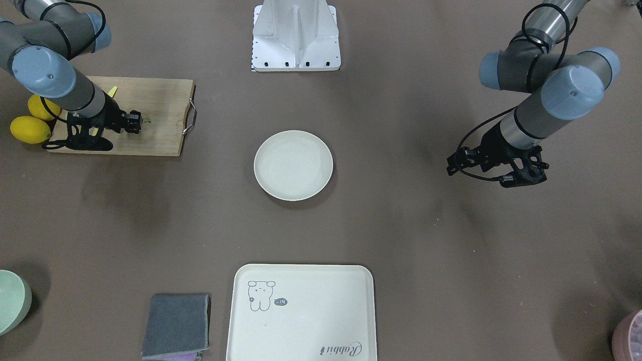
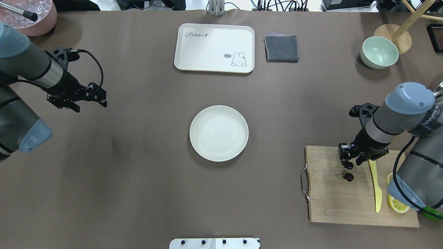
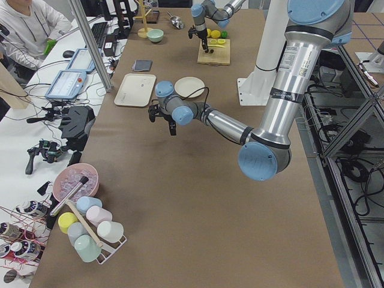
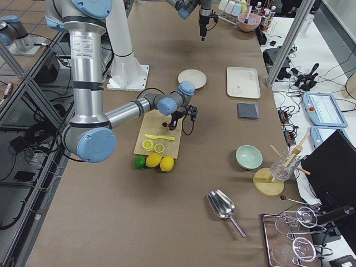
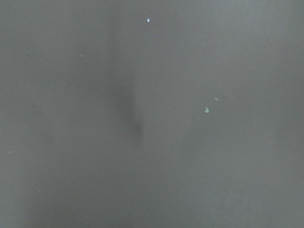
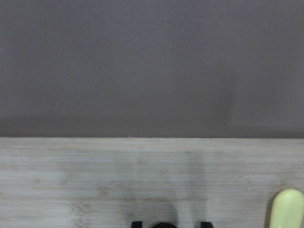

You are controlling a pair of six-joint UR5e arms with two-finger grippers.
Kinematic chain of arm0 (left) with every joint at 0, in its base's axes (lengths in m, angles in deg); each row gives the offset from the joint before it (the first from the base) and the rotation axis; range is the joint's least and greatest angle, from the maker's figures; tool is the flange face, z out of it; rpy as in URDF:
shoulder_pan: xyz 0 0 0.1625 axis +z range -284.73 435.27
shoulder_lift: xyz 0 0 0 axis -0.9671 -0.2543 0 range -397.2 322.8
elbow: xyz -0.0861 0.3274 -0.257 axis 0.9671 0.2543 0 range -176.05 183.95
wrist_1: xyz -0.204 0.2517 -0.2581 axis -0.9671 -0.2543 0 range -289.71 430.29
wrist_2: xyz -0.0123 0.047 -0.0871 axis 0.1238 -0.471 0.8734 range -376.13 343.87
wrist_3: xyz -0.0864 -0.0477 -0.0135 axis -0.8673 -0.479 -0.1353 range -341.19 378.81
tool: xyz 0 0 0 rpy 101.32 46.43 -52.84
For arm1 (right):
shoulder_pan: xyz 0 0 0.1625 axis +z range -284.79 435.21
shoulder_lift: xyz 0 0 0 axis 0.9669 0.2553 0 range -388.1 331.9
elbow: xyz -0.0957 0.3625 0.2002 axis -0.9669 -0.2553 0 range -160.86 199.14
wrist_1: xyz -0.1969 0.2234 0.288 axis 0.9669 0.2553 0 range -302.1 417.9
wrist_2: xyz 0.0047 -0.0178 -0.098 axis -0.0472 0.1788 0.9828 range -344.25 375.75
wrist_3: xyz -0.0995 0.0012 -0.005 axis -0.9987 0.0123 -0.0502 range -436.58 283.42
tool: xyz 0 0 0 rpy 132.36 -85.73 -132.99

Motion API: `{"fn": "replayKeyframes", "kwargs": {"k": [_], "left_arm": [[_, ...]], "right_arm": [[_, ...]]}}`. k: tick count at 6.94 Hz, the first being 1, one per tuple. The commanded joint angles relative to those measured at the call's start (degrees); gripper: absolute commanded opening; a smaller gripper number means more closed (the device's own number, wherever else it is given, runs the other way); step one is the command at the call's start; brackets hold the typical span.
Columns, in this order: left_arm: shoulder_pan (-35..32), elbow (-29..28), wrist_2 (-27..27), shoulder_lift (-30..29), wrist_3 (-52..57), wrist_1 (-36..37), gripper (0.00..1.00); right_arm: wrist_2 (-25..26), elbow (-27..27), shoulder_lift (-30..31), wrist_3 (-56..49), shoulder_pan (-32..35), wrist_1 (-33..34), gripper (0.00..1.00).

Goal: Place red cherry on plate
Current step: 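Close the right gripper on the cherry stems and lift them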

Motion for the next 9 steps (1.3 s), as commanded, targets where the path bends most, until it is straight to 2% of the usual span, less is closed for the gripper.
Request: {"fn": "replayKeyframes", "kwargs": {"k": [1,2,4,5,6,7,8,9], "left_arm": [[0.0,0.0,0.1,0.2,0.0,0.0,0.98],[0.0,0.1,0.1,0.2,0.0,0.0,0.98],[0.0,0.0,0.0,0.2,0.0,0.0,0.98],[0.0,0.1,0.1,0.2,0.0,0.0,0.98],[0.0,0.2,0.0,0.2,0.0,-0.1,0.98],[0.0,0.1,0.0,0.2,0.0,0.0,0.98],[-0.1,-0.3,0.1,0.2,0.0,-0.1,0.98],[-0.2,-0.3,0.1,0.2,0.0,-0.1,0.98]], "right_arm": [[-0.1,0.1,-0.5,1.0,-0.5,0.0,0.25],[-0.1,0.1,-0.5,1.0,-0.5,0.0,0.0],[-0.7,0.0,-1.0,0.9,-0.6,0.1,0.0],[-0.7,-0.7,-3.2,1.0,-0.9,2.1,0.0],[-0.6,-0.8,-11.7,0.9,-0.3,14.0,0.0],[-0.7,-0.9,-19.6,0.9,0.5,22.7,0.0],[-0.9,-1.0,-23.7,0.9,1.2,26.1,0.0],[-1.3,-3.3,-29.1,1.0,2.0,29.3,0.0]]}}
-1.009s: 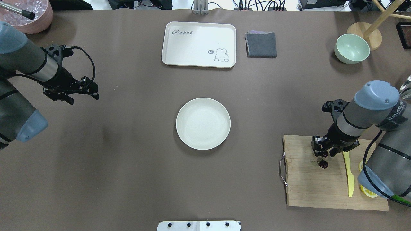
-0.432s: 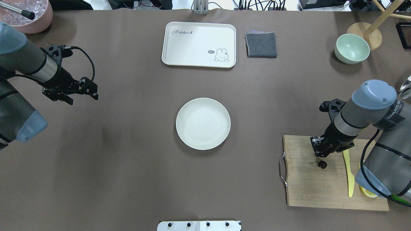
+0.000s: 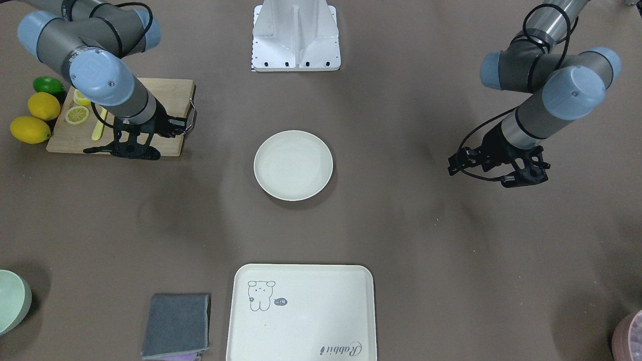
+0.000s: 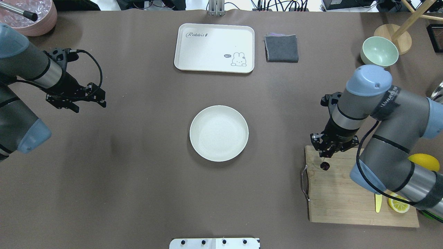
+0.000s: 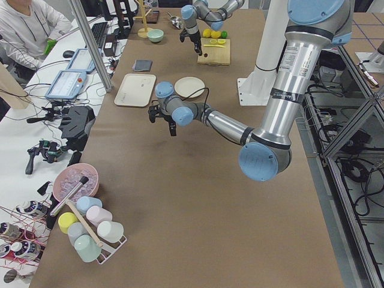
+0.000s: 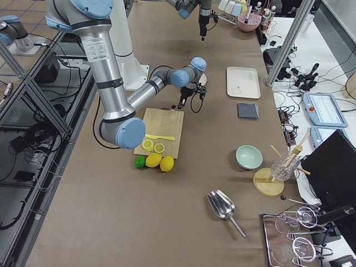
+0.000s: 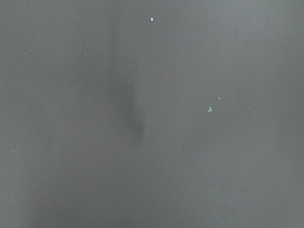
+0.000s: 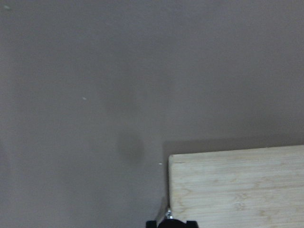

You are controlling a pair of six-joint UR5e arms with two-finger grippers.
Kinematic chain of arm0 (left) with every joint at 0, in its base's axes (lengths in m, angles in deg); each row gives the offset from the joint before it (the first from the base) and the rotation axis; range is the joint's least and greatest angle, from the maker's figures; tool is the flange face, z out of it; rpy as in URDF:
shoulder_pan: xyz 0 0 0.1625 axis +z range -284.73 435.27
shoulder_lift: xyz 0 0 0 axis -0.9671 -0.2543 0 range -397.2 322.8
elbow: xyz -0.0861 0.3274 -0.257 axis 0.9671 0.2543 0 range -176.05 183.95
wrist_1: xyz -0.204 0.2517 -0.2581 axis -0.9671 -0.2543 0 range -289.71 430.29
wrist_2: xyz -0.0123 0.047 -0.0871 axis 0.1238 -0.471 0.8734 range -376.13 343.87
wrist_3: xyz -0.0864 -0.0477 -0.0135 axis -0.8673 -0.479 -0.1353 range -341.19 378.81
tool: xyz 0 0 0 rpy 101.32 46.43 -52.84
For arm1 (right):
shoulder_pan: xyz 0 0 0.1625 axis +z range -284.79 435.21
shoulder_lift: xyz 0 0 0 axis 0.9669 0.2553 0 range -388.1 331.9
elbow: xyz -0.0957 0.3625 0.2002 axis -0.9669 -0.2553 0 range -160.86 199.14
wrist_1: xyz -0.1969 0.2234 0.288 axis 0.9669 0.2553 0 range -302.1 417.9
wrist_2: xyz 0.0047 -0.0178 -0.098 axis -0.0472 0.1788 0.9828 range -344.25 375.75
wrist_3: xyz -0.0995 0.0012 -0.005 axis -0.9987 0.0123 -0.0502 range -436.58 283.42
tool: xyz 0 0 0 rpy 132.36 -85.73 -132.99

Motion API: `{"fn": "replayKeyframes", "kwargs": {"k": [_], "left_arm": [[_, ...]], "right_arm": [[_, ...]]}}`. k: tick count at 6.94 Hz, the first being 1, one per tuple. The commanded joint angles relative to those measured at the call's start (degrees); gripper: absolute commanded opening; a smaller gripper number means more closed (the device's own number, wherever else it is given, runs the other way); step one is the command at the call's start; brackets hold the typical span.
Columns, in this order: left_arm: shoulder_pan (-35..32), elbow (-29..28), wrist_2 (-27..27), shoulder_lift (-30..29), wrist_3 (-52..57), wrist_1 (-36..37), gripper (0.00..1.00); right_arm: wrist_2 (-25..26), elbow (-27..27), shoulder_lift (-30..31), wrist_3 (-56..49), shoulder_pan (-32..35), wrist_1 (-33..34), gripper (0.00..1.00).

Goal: Place red cherry on plate
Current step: 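Carry the cherries with the right gripper over the white plate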

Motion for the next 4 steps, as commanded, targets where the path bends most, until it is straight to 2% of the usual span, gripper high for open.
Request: {"fn": "replayKeyframes", "kwargs": {"k": [1,3,4], "left_arm": [[-0.1,-0.1,0.0,0.0,0.0,0.0,0.98],[-0.2,-0.1,0.0,0.0,0.0,0.0,0.98],[-0.2,-0.1,0.0,0.0,0.0,0.0,0.98]], "right_arm": [[-1.9,-7.5,-14.0,0.4,1.9,7.4,0.0],[-2.0,-17.5,-24.1,4.5,1.5,7.1,0.0],[-1.8,-21.1,-26.9,10.1,-0.6,4.1,0.0]]}}
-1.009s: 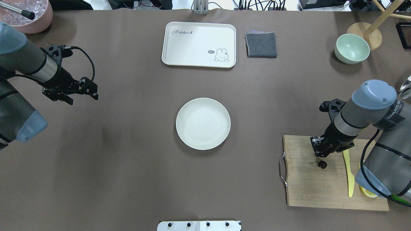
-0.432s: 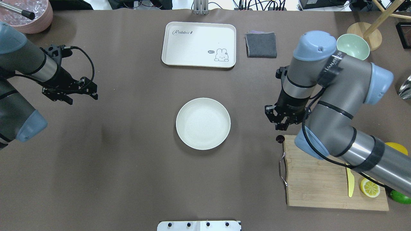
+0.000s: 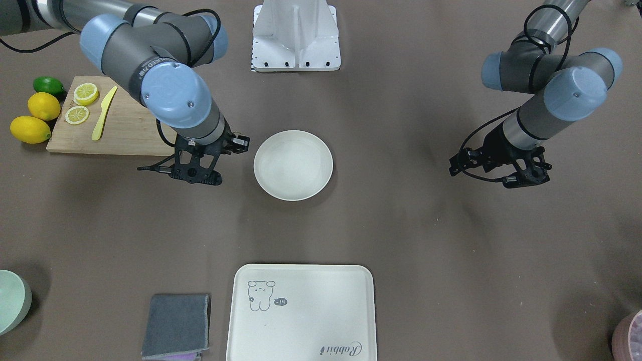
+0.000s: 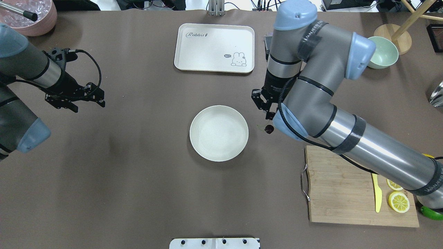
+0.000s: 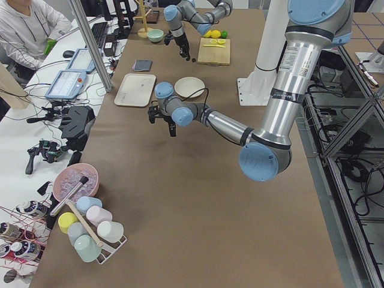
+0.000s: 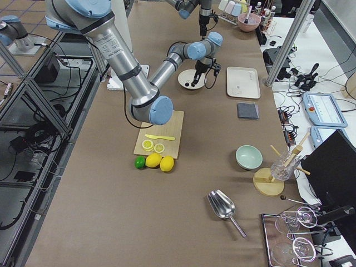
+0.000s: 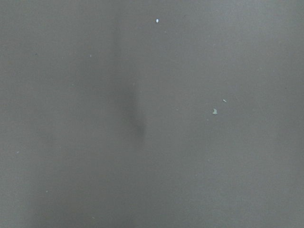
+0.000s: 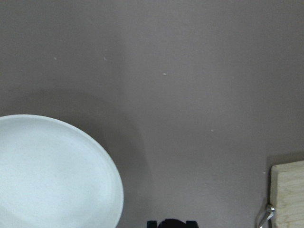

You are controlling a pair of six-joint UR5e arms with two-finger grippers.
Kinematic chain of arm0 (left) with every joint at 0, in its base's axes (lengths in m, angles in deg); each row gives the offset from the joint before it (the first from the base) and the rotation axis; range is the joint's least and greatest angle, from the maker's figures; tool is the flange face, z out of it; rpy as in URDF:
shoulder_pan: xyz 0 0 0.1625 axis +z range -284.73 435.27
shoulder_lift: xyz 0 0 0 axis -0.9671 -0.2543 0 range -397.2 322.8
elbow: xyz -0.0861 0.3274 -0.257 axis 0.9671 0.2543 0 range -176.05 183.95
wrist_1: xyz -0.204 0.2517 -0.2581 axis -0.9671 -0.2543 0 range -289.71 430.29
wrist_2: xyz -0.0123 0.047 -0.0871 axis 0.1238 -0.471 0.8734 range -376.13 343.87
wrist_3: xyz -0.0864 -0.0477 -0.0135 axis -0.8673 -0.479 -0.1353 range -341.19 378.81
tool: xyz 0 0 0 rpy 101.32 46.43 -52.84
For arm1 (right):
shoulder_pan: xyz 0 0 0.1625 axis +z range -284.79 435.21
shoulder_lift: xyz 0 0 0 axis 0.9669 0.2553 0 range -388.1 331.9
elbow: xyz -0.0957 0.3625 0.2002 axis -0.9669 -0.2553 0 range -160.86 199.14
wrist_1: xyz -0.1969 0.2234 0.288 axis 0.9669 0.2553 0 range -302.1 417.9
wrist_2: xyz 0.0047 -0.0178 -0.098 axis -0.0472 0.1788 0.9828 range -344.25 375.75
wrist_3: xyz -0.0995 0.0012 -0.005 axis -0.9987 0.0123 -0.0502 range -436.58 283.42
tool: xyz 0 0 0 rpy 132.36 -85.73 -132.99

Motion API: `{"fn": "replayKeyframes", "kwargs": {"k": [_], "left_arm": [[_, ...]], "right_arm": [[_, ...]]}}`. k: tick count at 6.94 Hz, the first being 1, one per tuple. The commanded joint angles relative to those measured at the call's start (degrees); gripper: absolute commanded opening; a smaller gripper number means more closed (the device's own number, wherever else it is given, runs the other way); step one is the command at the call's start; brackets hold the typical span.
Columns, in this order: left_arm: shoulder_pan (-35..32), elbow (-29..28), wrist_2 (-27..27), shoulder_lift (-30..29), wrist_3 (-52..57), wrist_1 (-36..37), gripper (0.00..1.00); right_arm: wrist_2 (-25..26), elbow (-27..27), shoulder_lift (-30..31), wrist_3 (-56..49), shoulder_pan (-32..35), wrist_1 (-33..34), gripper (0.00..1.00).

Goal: Place red cherry on plate
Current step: 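Carry the cherries with the right gripper over the white plate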

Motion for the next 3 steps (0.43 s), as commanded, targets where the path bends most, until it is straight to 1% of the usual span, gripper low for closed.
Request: {"fn": "replayKeyframes", "kwargs": {"k": [1,2,3], "left_arm": [[0.0,0.0,0.1,0.0,-0.1,-0.1,0.98],[0.0,0.2,0.1,0.1,-0.2,-0.1,0.98],[0.0,0.2,0.1,0.1,-0.3,-0.1,0.98]], "right_arm": [[0.3,-8.2,-4.5,10.8,-3.4,-10.4,0.0],[0.9,-10.1,-4.5,14.7,-4.7,-14.8,0.0],[5.6,-10.4,-4.3,18.5,-6.0,-17.1,0.28]]}}
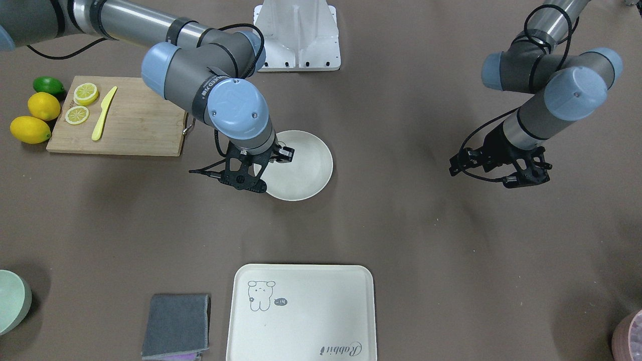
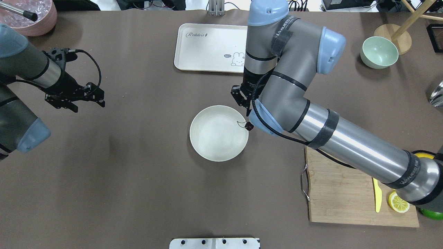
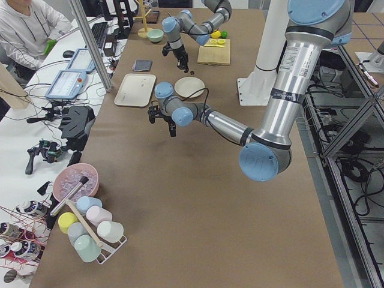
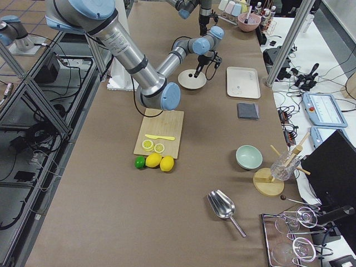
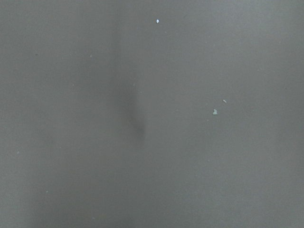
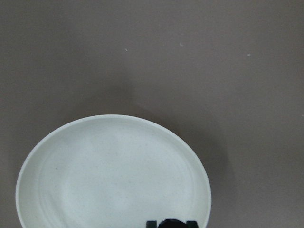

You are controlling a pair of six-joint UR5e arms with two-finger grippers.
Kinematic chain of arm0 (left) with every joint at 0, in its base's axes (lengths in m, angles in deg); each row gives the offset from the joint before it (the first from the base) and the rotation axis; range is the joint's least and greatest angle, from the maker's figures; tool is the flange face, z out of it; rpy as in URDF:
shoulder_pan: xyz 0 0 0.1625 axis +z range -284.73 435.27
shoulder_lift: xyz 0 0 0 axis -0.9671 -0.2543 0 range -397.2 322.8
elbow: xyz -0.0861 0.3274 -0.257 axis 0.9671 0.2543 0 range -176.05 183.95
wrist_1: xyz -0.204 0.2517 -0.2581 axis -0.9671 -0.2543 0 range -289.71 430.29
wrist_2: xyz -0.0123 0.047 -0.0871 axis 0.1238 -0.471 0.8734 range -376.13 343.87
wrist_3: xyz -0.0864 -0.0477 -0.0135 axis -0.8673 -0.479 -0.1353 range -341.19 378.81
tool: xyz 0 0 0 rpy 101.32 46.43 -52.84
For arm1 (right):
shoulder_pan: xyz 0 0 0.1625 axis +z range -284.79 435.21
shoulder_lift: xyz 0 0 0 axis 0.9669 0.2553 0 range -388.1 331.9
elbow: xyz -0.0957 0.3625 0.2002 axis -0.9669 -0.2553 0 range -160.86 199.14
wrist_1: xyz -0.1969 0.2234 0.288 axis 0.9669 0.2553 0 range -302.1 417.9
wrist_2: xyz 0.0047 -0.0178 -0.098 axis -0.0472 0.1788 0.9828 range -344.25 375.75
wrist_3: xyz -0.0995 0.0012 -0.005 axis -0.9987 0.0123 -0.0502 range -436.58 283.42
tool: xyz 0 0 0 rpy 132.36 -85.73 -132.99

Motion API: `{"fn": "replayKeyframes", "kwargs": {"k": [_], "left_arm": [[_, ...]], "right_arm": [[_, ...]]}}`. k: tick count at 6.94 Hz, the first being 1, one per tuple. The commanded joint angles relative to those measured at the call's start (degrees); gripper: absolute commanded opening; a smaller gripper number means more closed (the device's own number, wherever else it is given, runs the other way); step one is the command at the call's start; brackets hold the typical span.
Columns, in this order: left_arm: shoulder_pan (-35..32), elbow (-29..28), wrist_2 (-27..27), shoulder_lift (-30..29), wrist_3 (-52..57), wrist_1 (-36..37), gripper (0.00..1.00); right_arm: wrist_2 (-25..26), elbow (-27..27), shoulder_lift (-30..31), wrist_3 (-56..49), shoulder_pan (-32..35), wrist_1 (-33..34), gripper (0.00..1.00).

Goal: Place red cherry on plate
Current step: 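Carry the cherries with the right gripper over the white plate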

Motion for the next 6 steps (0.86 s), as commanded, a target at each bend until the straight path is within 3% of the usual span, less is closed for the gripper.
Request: {"fn": "replayKeyframes", "kwargs": {"k": [1,3,5,6], "left_arm": [[0.0,0.0,0.0,-0.1,-0.1,0.0,0.98],[0.0,0.0,0.0,-0.1,0.0,0.0,0.98],[-0.2,0.0,0.1,-0.1,0.1,0.0,0.98],[-0.3,0.0,0.1,-0.1,0.1,0.0,0.98]], "right_arm": [[4.9,-1.4,0.5,5.9,-2.3,-5.6,0.99],[4.4,-0.9,0.7,5.2,-1.4,-5.5,1.0],[0.8,5.1,7.1,-0.1,3.7,-3.5,1.0],[-0.1,9.5,10.1,-7.8,6.5,1.8,1.0]]}}
